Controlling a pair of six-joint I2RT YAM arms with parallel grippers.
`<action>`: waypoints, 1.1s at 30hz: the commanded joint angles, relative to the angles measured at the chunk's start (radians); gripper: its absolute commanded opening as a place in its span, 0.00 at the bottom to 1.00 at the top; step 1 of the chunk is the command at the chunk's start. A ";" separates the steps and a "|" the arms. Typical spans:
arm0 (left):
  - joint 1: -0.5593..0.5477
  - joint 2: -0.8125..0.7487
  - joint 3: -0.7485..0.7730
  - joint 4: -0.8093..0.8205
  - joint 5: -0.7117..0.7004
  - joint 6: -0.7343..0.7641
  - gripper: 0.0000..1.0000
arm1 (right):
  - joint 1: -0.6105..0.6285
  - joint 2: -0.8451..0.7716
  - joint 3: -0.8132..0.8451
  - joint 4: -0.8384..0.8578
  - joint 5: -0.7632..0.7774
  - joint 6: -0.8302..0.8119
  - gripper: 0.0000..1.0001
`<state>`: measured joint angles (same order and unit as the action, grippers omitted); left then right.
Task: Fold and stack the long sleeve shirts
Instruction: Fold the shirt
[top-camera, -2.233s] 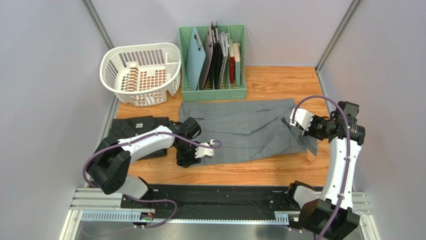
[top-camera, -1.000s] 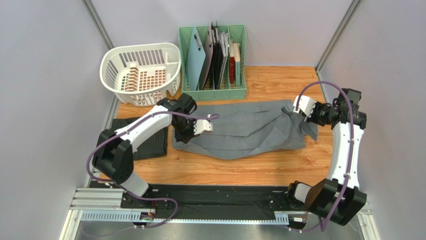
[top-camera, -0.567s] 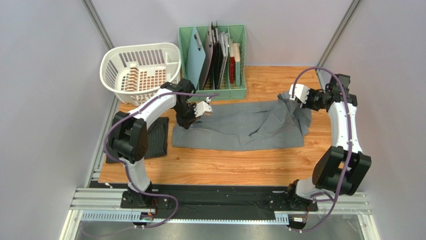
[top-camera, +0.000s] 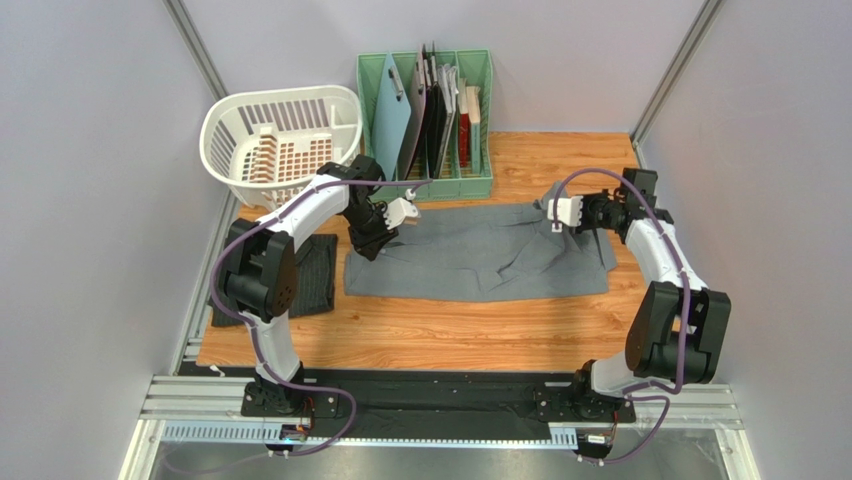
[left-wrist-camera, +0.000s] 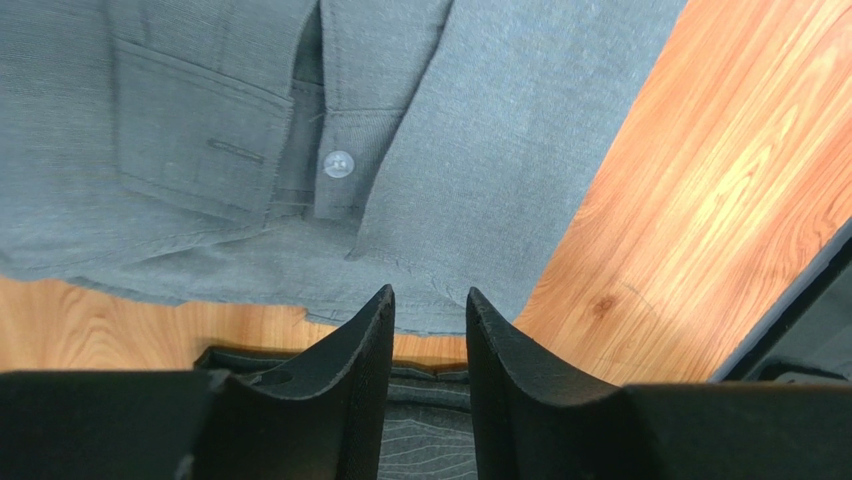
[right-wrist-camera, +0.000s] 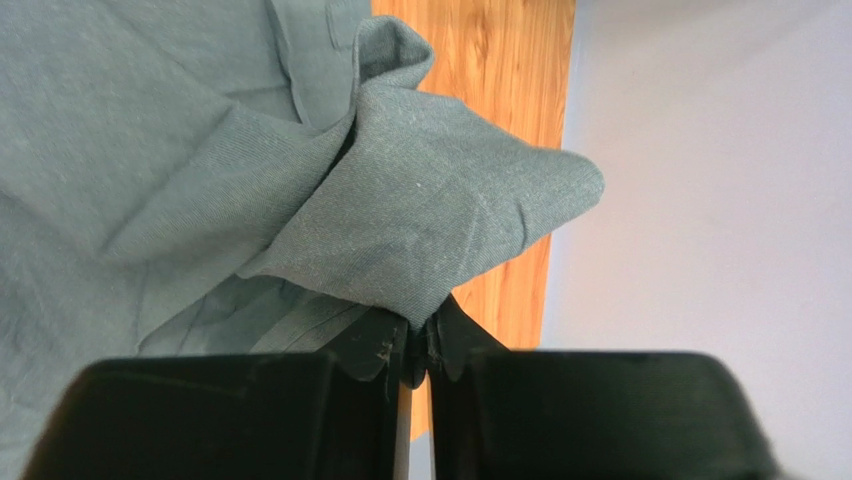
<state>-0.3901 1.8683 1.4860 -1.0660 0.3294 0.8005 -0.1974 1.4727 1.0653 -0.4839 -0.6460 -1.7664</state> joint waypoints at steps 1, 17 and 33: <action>0.005 -0.104 0.017 0.038 0.051 -0.038 0.40 | 0.018 -0.097 -0.106 0.205 -0.100 -0.146 0.24; 0.010 0.061 0.103 0.077 0.033 -0.135 0.50 | -0.047 -0.002 0.191 -0.416 0.281 0.628 0.63; -0.108 0.118 -0.088 0.064 -0.197 0.034 0.34 | -0.004 0.310 0.055 -0.372 0.471 0.932 0.33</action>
<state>-0.4656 2.0495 1.4990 -0.9543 0.1577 0.7696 -0.2039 1.8103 1.1694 -0.8749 -0.2440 -0.8818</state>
